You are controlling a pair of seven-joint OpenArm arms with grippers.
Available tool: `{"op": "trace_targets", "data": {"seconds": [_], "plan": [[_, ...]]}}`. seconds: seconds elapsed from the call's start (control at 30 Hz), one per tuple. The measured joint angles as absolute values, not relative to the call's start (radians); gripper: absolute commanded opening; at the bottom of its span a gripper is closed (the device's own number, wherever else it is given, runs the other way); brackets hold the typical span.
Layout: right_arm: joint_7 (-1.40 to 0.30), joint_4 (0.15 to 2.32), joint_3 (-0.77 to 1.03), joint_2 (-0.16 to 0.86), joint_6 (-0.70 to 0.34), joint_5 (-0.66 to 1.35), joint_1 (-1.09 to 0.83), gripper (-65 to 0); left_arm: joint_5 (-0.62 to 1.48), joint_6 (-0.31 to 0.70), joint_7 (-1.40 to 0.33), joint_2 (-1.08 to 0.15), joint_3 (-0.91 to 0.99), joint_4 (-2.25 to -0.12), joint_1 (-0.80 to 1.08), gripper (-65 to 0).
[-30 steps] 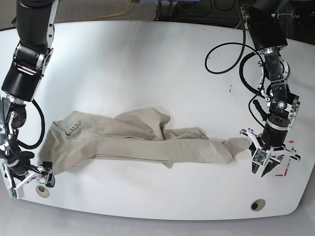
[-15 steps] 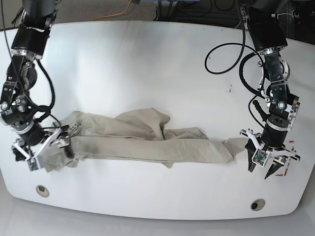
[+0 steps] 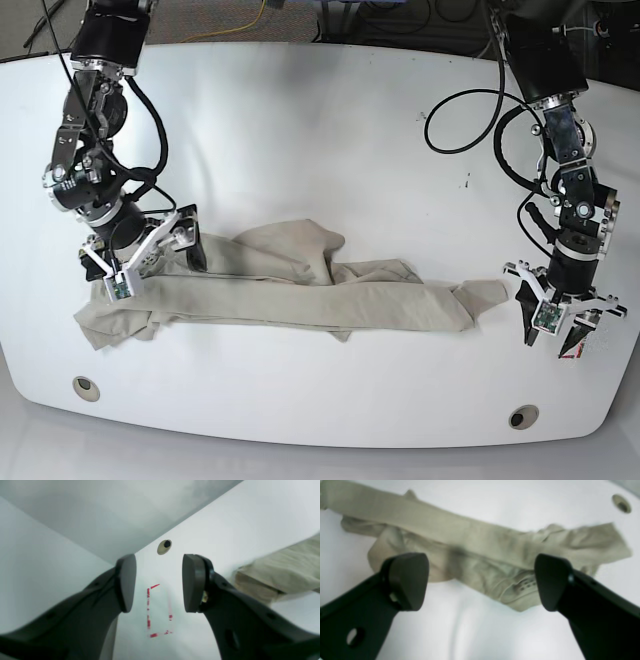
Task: Layout the t-shirt on the table in an organized manner, then fold the t-shirt properly
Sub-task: 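Raise both grippers and move them over the shirt body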
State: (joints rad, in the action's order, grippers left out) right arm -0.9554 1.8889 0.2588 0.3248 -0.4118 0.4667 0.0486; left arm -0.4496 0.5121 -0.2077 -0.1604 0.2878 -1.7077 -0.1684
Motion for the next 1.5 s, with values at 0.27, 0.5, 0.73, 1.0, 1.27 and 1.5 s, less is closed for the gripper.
{"op": "trace_targets", "data": {"seconds": [0.27, 0.5, 0.73, 1.0, 1.27, 1.5], "plan": [[-0.929, 1.81, 0.287, 0.329, -0.408, 0.398, 0.056, 0.0, -0.438, 0.522, -0.215, -0.131, 0.219, -1.711, -0.076, -36.7], [-0.921, 1.71, 0.352, 0.327, -0.41, 0.313, 0.093, 0.0, -0.387, 0.51, -0.207, -0.132, 0.106, -1.758, 0.019, -36.7], [-0.908, 1.576, 0.382, 0.33, -0.495, 0.302, 0.152, 0.0, -0.379, 0.524, -0.204, -0.126, -0.028, -1.777, 0.113, -36.7], [-0.908, 1.522, 0.393, 0.343, -0.528, 0.297, 0.18, 0.0, -0.382, 0.514, -0.197, -0.134, -0.142, -1.78, 0.149, -36.7], [-0.901, 1.523, 0.398, 0.344, -0.525, 0.295, 0.177, 0.0, -0.389, 0.51, -0.195, -0.136, -0.257, -1.776, 0.146, -36.7], [-0.901, 1.524, 0.398, 0.344, -0.525, 0.3, 0.163, 0.0, -0.389, 0.515, -0.197, -0.134, -0.32, -1.713, 0.108, -36.7]]}}
